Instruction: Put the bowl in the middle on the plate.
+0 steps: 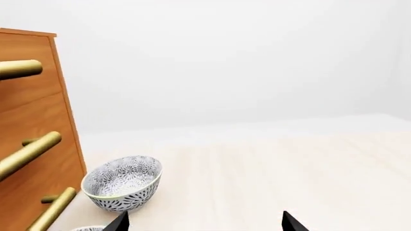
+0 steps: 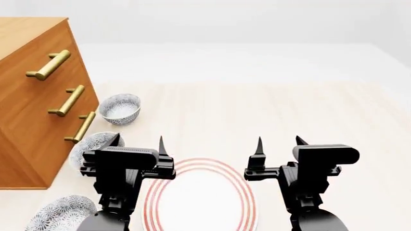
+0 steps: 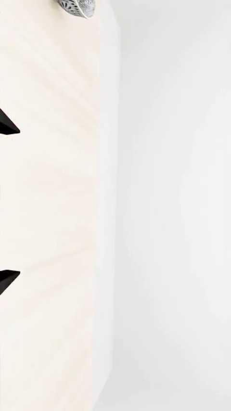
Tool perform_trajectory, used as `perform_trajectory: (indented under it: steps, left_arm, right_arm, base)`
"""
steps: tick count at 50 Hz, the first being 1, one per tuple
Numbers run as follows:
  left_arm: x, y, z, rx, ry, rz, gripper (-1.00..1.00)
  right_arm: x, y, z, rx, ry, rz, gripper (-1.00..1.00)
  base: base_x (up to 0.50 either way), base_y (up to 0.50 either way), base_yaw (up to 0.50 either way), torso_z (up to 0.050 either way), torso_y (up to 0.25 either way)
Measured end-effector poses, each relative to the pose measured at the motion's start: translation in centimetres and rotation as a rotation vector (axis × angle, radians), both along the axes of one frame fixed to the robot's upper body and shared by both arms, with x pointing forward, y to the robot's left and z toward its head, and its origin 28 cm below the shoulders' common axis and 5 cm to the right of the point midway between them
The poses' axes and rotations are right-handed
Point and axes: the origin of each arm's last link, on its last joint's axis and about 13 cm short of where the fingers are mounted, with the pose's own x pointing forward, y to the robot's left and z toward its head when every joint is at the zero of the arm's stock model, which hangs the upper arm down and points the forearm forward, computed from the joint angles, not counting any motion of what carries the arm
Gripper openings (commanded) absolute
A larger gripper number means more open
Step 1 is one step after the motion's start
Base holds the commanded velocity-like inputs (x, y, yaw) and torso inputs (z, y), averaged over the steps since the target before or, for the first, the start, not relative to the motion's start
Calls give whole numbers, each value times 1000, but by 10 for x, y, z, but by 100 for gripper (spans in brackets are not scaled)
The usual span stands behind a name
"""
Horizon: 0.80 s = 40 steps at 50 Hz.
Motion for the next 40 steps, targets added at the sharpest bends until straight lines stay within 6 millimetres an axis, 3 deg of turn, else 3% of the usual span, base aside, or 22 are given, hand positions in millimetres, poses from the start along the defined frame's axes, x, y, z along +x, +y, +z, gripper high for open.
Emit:
perform_trajectory:
  steps: [9,21,40]
  left_arm:
    - [-1,-1,10,1,32,-21,100]
    - [8,-4,55,-3,165,-46,100]
    - [49,-1,98,49,419,-18,100]
  right_arm:
    - [0,1,0,-3,2,4,100]
    - [0,0,0,-2,3,2,100]
    - [-1,-1,1,-1,-4,4,100]
  base:
    - [0,0,0,0,0]
    - [0,0,0,0,0]
    - [0,0,0,0,0]
